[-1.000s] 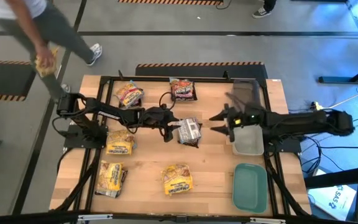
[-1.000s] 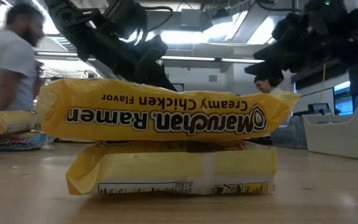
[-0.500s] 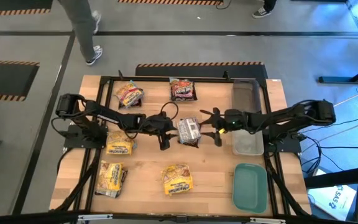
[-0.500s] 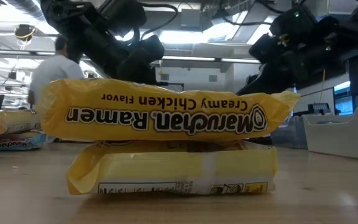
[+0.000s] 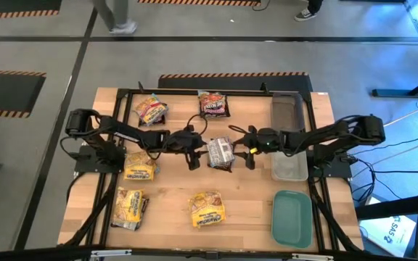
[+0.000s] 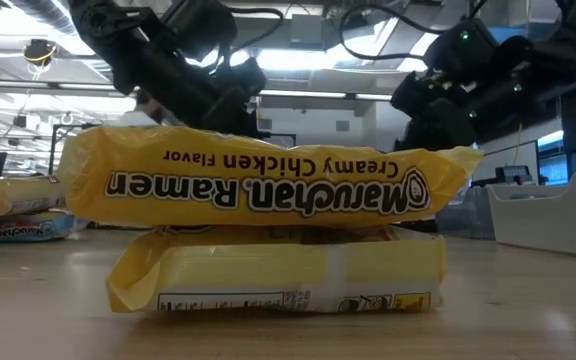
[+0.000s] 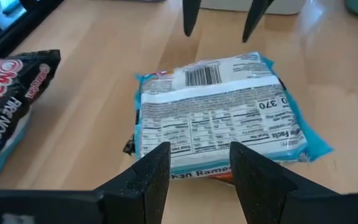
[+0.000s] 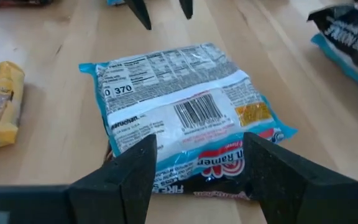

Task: Sort Maruchan noodles
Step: Put the blue noodle pack into the black bin

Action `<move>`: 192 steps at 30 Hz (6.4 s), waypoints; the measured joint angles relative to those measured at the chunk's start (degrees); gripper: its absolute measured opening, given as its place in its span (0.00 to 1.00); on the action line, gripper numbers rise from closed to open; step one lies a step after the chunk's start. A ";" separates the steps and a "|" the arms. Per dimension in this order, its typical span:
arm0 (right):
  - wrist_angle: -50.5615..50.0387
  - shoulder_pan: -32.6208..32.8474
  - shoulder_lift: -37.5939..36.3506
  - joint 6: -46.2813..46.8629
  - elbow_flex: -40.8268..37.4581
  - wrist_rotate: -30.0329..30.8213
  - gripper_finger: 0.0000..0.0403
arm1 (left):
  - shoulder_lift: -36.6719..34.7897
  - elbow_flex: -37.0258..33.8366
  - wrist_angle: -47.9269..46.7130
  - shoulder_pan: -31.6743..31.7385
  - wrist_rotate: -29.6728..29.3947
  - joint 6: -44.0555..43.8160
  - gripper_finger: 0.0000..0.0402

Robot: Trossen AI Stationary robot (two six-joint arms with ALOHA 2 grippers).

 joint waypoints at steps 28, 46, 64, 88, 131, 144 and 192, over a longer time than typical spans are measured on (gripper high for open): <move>-0.91 -0.04 3.84 20.43 -0.07 -0.60 0.56 | 8.55 0.31 3.65 -3.92 -7.07 34.49 0.49; 0.65 0.10 5.52 21.94 -0.11 -0.28 0.56 | 8.41 0.59 9.54 -4.38 -11.05 41.39 0.49; 0.87 -0.02 5.54 20.34 -0.11 0.96 0.56 | 8.44 0.59 16.72 -6.79 -15.85 58.68 0.48; 1.46 0.00 5.54 17.11 -0.09 -0.90 0.56 | 10.72 0.59 18.95 -3.87 -0.95 68.00 0.48; -18.42 0.00 -34.94 -0.56 3.54 -3.88 0.56 | 8.39 32.03 -27.28 -3.52 -7.97 8.77 0.26; -32.54 0.00 -19.97 -6.47 11.78 -0.46 0.72 | 8.50 36.98 -36.30 -1.48 -3.70 -1.20 0.26; -26.27 0.00 -11.46 -12.27 11.76 -6.98 0.22 | -14.03 13.79 -25.22 -7.51 -5.93 1.63 0.34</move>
